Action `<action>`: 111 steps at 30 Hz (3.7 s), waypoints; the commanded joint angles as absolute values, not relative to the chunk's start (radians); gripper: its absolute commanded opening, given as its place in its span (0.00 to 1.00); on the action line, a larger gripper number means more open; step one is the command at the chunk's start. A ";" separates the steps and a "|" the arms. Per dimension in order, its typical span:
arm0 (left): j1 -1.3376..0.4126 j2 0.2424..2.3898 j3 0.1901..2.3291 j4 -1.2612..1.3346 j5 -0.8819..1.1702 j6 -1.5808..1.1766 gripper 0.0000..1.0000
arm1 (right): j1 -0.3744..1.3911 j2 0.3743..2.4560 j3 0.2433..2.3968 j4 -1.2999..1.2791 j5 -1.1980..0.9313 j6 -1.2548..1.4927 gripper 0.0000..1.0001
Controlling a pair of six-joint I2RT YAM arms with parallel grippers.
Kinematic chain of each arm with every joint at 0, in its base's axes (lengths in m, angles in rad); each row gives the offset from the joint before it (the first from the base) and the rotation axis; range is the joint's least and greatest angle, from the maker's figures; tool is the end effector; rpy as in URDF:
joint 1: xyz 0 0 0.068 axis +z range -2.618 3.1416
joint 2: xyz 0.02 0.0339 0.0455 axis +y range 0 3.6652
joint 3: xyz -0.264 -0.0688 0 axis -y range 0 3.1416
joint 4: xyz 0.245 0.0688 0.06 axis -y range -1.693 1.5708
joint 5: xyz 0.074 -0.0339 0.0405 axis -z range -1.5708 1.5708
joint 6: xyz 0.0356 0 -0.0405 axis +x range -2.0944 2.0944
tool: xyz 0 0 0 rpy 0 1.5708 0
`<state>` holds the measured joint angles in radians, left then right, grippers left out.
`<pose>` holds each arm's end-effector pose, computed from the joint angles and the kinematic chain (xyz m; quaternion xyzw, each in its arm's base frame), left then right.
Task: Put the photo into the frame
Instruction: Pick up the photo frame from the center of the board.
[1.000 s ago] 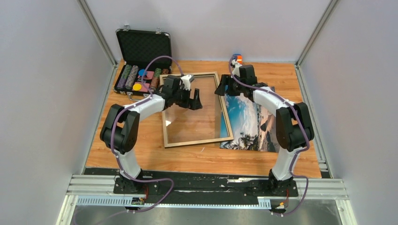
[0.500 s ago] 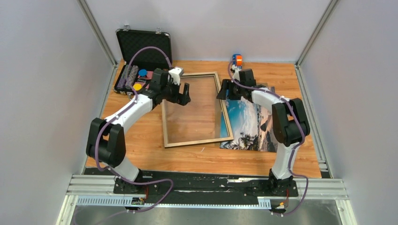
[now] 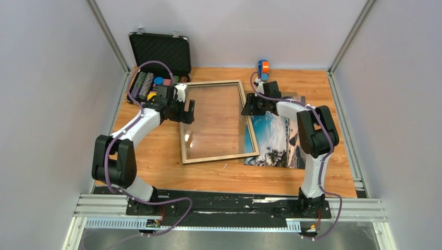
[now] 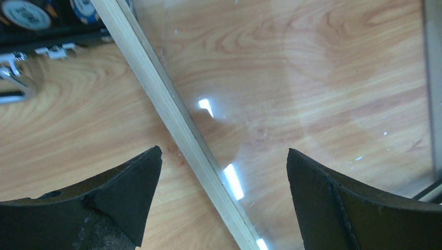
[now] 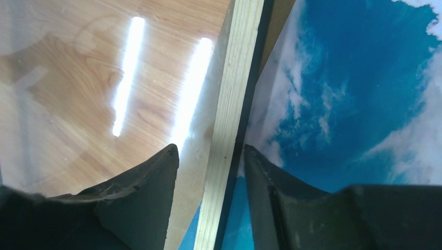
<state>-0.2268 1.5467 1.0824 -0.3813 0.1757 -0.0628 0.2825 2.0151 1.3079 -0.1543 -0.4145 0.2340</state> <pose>0.3220 -0.0807 0.2398 0.1073 0.9257 -0.1322 0.3378 0.4072 0.1331 0.1574 -0.0937 0.9157 0.2734 0.2793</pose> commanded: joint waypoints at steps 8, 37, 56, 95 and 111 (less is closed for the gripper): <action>-0.165 1.599 1.054 -0.382 0.203 -0.084 0.93 | 0.278 2.039 1.322 -0.117 -0.463 0.242 0.18; 0.054 1.694 0.939 -0.198 0.781 -0.240 0.90 | 0.279 1.932 1.258 -0.041 -0.527 0.396 0.00; 0.054 1.880 0.919 0.203 1.058 -0.532 0.71 | 0.283 1.933 1.198 -0.009 -0.546 0.426 0.00; 0.054 2.061 0.824 1.056 1.245 -1.240 0.00 | 0.283 1.982 1.170 0.054 -0.561 0.432 0.01; 0.023 2.115 0.822 1.341 1.259 -1.473 0.36 | 0.288 1.998 1.167 0.051 -0.538 0.416 0.02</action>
<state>0.0589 2.1220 0.8120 1.1641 1.2156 -1.4357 0.2684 1.9900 1.1759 0.0189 -0.4709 0.3912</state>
